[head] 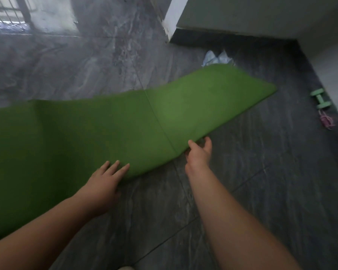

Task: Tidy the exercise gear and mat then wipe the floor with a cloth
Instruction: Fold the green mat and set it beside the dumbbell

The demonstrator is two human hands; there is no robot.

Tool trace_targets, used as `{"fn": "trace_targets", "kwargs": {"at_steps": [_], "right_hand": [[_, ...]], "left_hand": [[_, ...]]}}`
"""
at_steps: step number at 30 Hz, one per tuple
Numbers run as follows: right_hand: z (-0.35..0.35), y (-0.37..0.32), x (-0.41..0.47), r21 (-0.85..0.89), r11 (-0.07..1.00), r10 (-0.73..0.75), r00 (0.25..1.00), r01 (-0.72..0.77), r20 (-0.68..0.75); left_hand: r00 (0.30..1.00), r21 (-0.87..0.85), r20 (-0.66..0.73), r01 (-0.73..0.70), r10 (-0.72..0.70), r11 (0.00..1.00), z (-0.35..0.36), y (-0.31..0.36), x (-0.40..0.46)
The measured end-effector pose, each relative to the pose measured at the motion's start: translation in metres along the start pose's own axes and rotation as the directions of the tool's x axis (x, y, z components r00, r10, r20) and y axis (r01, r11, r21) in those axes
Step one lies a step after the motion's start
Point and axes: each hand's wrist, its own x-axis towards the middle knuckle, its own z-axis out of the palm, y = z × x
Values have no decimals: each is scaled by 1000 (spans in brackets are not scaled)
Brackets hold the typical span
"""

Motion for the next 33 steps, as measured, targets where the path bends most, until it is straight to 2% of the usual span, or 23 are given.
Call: {"fn": "trace_targets", "kwargs": {"at_steps": [2,5,7,9,12,15,18,21,23,27,30,33], "right_hand": [[2,-2,-11,-43,997,-57,998,58,29],[3,-3,-31,-107,986,-118,991,125,63],[2,-2,-43,-169,966,-179,979,195,101],[3,0,-54,-230,935,-237,958,270,161],[2,13,-67,-310,872,-301,914,380,273],[0,31,-76,-388,739,-404,823,551,399],[-2,48,-81,-476,536,-452,713,697,536],[-4,59,-83,-556,386,-424,677,736,602],[-5,65,-83,-610,278,-388,668,742,635],[-6,74,-86,-701,68,-272,689,710,672],[-5,78,-93,-690,-1,-235,671,724,703],[-4,81,-103,-621,-68,-238,592,781,770]], "left_hand": [[987,-176,-146,-93,67,980,-16,10,-7],[908,-361,-410,-249,87,899,-47,29,-27],[858,-476,-510,-341,62,810,-69,42,-42],[833,-610,-551,-439,46,660,-87,54,-58],[858,-817,-513,-473,-41,330,-103,56,-72],[919,-928,-352,-367,-176,-62,-110,44,-84],[931,-911,-265,-327,-253,-252,-102,24,-98],[922,-890,-43,-211,-386,-404,-82,-6,-101],[883,-908,47,-157,-467,-389,-64,-28,-97],[821,-974,80,-57,-565,-221,-22,-62,-88],[810,-994,85,31,-580,-102,-7,-75,-85],[808,-997,35,73,-588,40,2,-83,-79]]}}
